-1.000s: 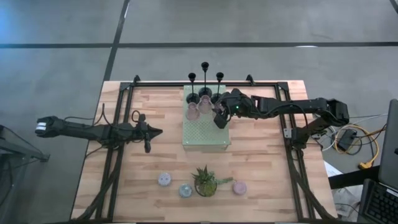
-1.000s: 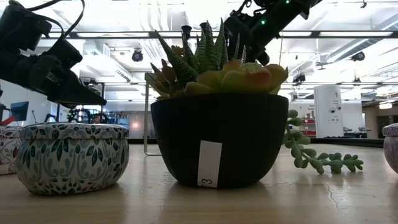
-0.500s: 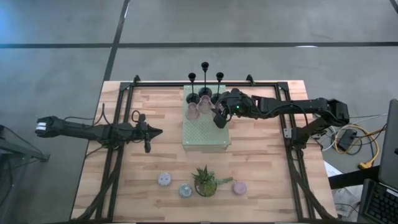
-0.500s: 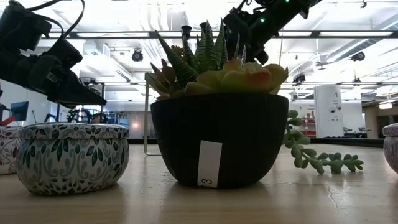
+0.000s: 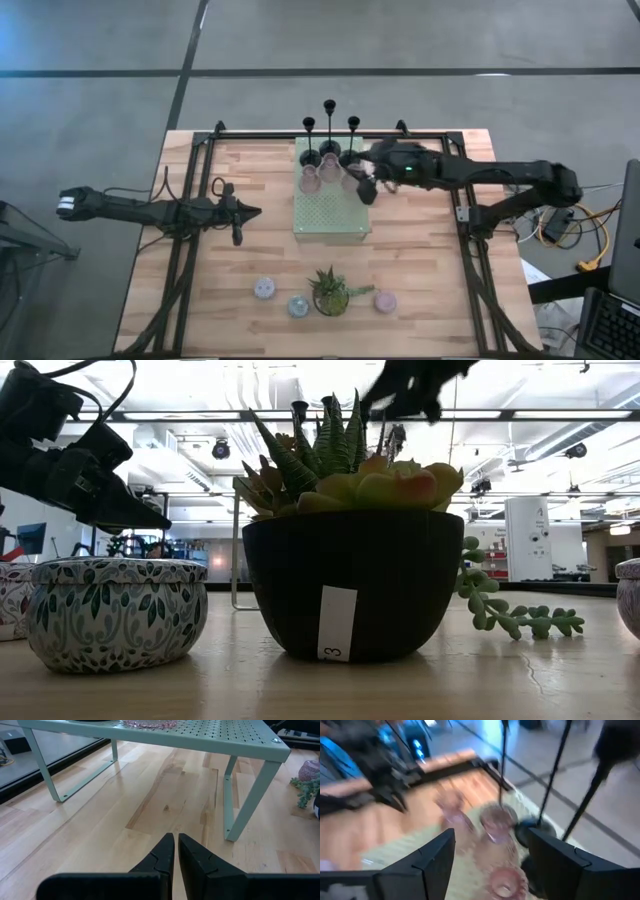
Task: Pick & Place candle stick holders
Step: Put the pink patterned scented candle on the shelf
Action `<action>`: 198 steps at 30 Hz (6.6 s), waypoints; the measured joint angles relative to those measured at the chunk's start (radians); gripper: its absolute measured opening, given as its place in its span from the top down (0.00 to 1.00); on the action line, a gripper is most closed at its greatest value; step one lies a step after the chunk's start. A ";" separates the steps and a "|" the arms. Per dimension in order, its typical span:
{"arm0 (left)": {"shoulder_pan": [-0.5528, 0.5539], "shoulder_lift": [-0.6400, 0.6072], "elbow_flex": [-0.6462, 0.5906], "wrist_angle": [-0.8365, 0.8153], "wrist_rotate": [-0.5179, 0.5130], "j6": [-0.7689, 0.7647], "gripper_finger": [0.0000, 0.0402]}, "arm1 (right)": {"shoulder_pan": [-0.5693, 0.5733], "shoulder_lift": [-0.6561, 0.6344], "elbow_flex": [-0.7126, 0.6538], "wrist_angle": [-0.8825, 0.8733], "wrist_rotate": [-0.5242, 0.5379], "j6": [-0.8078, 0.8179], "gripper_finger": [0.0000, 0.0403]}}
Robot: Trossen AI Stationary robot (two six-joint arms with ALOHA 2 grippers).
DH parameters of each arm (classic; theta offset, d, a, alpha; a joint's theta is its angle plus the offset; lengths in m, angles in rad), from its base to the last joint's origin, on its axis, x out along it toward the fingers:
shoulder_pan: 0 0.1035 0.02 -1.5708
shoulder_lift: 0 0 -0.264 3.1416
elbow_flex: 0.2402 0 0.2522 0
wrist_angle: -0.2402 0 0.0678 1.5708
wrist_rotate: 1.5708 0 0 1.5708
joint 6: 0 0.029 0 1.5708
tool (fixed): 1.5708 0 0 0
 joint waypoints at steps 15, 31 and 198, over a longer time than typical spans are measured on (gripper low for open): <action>0.000 0.000 0.000 0.000 0.000 0.000 0.93 | 0.238 -0.411 0.007 -0.338 0.000 0.137 0.60; 0.000 0.000 0.000 0.000 0.000 0.000 0.93 | 0.640 -0.411 0.006 -0.766 -0.156 0.634 0.60; 0.000 0.000 0.000 0.000 0.000 0.000 0.93 | 0.160 0.459 0.451 -0.844 -0.306 0.889 0.29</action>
